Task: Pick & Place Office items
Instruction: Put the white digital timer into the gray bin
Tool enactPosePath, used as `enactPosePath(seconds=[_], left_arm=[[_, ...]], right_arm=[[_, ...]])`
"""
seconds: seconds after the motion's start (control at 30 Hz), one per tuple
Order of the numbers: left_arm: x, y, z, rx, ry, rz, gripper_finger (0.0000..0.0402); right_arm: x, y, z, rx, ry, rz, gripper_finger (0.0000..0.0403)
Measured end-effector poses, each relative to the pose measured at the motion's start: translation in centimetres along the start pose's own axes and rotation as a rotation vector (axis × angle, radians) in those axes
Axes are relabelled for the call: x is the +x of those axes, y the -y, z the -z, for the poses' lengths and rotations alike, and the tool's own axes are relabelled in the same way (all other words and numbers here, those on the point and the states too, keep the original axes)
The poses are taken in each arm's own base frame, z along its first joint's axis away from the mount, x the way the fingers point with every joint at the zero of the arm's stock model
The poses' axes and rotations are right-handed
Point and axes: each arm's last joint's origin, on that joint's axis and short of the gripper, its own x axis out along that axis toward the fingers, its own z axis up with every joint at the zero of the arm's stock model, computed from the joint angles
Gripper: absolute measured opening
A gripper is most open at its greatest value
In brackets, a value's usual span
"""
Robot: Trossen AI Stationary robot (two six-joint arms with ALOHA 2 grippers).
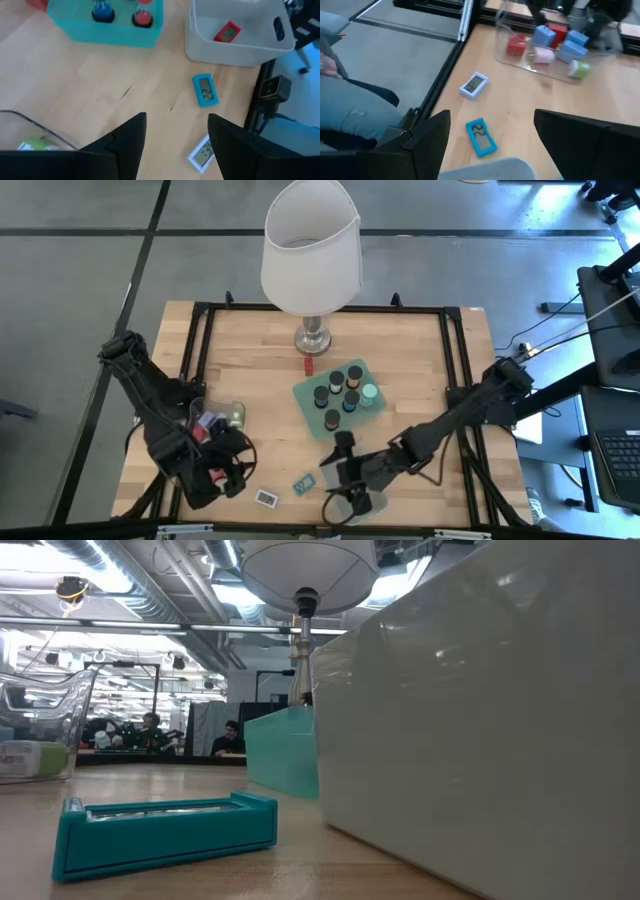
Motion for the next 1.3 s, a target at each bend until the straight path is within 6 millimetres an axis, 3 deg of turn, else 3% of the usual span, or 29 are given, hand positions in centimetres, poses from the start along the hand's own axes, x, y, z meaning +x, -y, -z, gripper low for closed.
enactPosePath(seconds=[0.17, 0.43, 0.67, 0.8, 1.0, 1.13, 1.3], left_arm=[[-0.4, 0.2, 0.3, 0.028, 0.05, 0.006, 0.0208], [-0.8, 0.2, 0.6, 0.066, 0.139, 0.002, 0.0208], [-0.9, 0.3, 1.1, 0.077, 0.208, 0.004, 0.0208], [0.9, 0.8, 2.4, 0.177, 0.227, -0.001, 0.0208], [4.3, 3.4, 4.7, 0.396, 0.093, 0.09, 0.0208], [6.8, 5.3, 5.8, 0.418, -0.046, 0.219, 0.0208], [10.0, 6.3, 6.9, 0.408, -0.236, 0.317, 0.022]], right_arm=[[2.6, 0.1, 1.0, -0.021, -0.029, -0.048, 0.029], [4.7, 2.4, 0.3, 0.045, -0.038, -0.093, 0.029], [6.3, 2.8, 1.5, -0.067, -0.12, -0.123, 0.029], [5.7, 2.6, 1.7, -0.066, -0.17, -0.124, 0.029], [3.2, 2.3, 0.8, 0.009, -0.213, -0.125, 0.029], [1.6, 2.1, 0.2, 0.073, -0.225, -0.125, 0.029], [1.2, 1.8, 0.2, 0.104, -0.244, -0.126, 0.029]])
